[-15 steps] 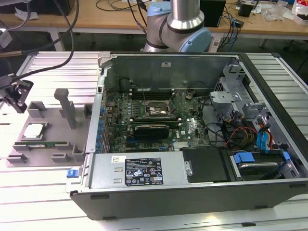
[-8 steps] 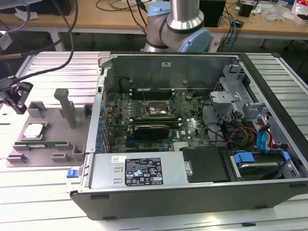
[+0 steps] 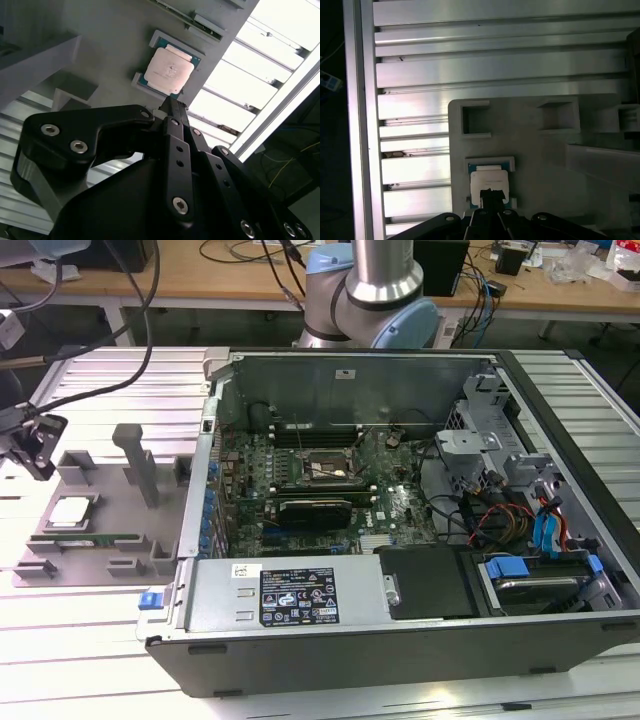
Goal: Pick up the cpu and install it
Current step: 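Pick up the cpu and move it towards the insertion slot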
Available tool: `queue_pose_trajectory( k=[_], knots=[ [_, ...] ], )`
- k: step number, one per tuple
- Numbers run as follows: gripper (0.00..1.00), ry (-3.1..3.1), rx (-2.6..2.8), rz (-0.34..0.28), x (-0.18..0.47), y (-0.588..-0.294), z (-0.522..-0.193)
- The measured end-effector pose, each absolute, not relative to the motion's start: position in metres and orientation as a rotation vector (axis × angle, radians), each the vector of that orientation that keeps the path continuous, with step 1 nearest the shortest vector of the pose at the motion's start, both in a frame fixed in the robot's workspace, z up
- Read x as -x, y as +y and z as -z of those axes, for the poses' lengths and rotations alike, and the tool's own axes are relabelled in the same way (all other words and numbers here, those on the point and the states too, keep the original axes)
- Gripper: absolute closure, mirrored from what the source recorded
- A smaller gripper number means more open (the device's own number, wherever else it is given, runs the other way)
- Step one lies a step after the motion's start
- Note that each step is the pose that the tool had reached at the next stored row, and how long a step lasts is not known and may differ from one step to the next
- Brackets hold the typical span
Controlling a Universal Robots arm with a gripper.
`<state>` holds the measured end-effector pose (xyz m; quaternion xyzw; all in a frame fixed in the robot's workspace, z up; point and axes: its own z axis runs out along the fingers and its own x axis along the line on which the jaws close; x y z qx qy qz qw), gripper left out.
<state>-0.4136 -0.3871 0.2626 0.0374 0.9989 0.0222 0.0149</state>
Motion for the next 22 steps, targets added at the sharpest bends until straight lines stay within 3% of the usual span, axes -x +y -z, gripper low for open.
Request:
queue_pose_trajectory(
  k=[12,15,22],
  knots=[
    [0.89,3.109,-0.116,-0.069,0.42,-0.387,-0.256],
    [0.89,3.109,-0.116,-0.069,0.419,-0.389,-0.235],
    [0.89,3.109,-0.116,-0.069,0.41,-0.394,-0.221]
  ],
)
